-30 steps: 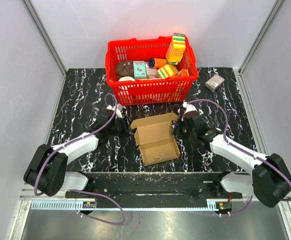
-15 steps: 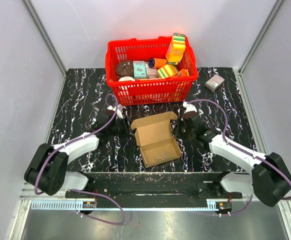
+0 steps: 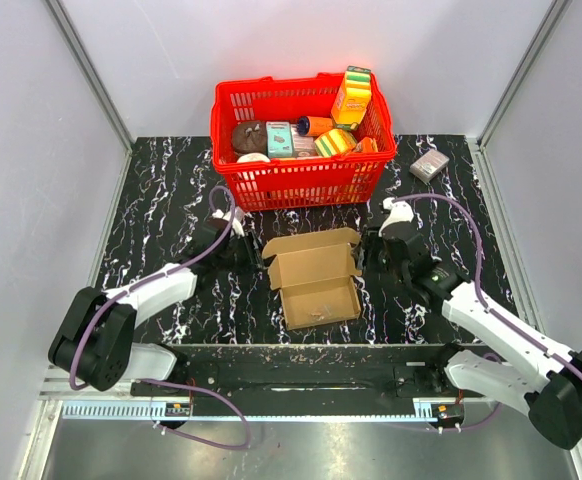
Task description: Fold the paper box
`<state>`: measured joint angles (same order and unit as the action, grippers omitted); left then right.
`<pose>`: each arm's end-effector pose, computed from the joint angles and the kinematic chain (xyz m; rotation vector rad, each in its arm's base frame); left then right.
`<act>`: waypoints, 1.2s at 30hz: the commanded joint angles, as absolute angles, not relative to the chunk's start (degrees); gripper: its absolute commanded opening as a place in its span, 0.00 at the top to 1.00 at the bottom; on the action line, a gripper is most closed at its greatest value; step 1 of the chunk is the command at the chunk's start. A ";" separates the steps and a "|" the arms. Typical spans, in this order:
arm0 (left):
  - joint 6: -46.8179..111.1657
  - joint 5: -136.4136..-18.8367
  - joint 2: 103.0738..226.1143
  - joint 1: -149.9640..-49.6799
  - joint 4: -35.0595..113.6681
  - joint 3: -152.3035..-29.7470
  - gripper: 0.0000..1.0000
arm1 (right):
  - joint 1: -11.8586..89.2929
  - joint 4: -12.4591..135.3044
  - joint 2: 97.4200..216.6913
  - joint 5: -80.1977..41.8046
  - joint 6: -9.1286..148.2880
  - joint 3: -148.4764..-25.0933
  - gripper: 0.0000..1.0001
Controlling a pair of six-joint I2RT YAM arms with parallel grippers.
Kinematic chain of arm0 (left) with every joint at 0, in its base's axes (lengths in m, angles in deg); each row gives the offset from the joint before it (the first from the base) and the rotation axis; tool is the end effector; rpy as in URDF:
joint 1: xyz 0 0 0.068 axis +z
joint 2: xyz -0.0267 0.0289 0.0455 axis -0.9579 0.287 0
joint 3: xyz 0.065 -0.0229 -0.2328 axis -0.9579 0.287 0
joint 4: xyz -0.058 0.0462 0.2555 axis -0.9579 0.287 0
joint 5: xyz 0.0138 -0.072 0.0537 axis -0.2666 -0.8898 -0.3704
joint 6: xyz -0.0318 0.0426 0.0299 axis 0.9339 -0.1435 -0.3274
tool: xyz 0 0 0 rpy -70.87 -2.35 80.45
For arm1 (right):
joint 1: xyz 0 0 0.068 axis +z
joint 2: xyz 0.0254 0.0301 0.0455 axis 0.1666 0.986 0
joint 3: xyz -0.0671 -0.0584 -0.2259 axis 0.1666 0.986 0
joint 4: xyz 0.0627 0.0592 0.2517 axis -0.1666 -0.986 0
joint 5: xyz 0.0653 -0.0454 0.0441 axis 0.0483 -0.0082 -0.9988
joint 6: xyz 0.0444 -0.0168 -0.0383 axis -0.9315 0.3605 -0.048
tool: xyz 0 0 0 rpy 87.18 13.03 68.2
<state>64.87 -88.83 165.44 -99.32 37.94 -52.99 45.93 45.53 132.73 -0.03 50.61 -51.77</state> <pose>0.2465 -0.1371 0.1435 -0.1861 2.4052 -1.0026 0.2060 0.1403 0.2325 -0.0797 2.1553 0.4218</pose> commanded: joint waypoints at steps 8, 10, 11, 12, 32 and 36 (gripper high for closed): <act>61.11 -86.15 159.68 -96.09 41.32 -52.52 0.53 | 46.42 44.53 138.46 -0.57 59.43 -55.63 0.43; 61.02 -85.98 158.98 -96.00 41.32 -52.08 0.53 | 46.42 45.31 139.25 0.13 60.13 -55.54 0.44; 61.11 -86.06 158.63 -96.09 41.23 -51.73 0.53 | 46.42 45.58 139.52 0.22 60.74 -55.62 0.44; 61.20 -86.15 158.53 -96.00 41.23 -51.73 0.53 | 46.33 45.67 140.04 0.22 61.01 -55.71 0.44; 61.90 -85.71 153.09 -95.91 43.08 -49.53 0.53 | 44.83 53.14 144.35 -8.83 61.89 -54.39 0.75; 62.43 -85.71 151.07 -95.91 43.08 -48.74 0.53 | 44.83 52.88 144.71 -8.22 61.37 -54.48 0.87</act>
<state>62.20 -86.77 153.98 -96.17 43.67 -49.66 45.14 50.60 144.31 -7.79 61.41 -53.45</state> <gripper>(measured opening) 0.471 0.177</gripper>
